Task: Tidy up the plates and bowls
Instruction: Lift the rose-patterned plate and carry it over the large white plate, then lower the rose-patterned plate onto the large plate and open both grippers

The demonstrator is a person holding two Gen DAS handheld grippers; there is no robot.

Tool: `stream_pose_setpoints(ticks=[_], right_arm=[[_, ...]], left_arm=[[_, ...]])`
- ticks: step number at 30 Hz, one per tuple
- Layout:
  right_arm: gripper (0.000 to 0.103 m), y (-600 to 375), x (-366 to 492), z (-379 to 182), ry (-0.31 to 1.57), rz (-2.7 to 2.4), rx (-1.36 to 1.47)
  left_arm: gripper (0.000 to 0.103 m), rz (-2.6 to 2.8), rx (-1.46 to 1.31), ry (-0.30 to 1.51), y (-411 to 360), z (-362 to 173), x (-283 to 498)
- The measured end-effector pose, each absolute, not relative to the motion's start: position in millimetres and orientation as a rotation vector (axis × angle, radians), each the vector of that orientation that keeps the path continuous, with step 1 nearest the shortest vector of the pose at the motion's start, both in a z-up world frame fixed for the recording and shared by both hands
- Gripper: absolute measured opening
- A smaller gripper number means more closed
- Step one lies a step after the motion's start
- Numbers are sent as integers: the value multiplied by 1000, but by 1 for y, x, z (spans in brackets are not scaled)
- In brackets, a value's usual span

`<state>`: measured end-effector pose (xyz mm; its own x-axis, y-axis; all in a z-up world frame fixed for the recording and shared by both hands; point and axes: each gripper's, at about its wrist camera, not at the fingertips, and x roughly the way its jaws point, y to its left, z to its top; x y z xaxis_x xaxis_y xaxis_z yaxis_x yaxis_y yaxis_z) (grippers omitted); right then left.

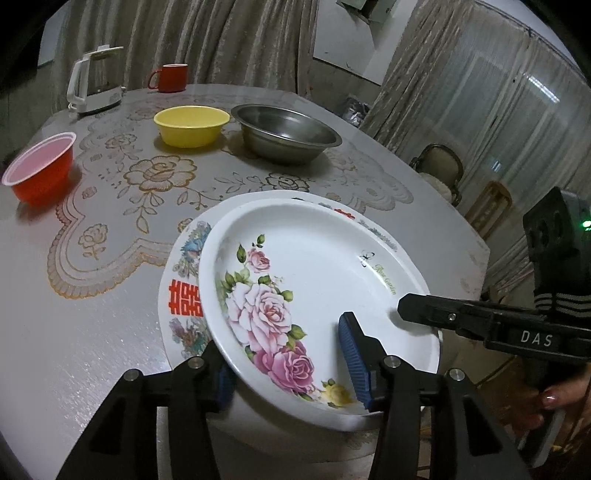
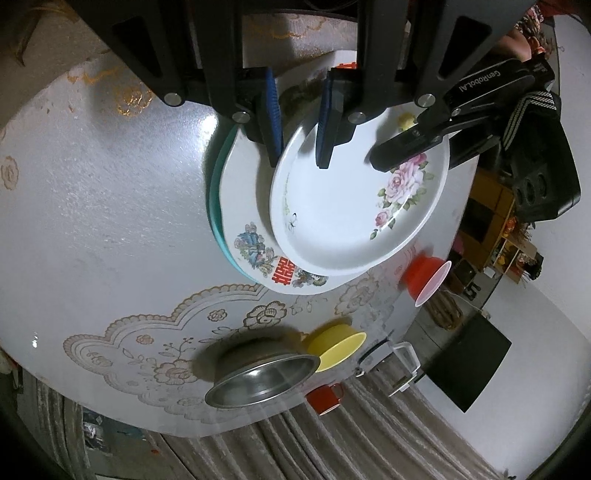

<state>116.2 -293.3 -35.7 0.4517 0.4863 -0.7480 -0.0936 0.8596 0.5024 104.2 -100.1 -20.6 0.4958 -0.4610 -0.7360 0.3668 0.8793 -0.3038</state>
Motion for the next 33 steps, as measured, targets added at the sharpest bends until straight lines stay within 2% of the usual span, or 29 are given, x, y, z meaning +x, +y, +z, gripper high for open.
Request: stream_pose_setpoints(ticks=[5, 12, 17, 33], right_arm=[[17, -295, 118, -36, 1061, 373, 437], [17, -299, 123, -33, 1069, 364, 426], [17, -300, 127, -32, 1073, 349, 417], [16, -293, 137, -30, 1090, 316, 353]], left_arm=[[59, -496, -82, 949, -105, -20, 106], [60, -497, -75, 998, -107, -19, 110], [71, -528, -96, 1043, -107, -17, 113], [92, -551, -62, 1100, -111, -8, 110]])
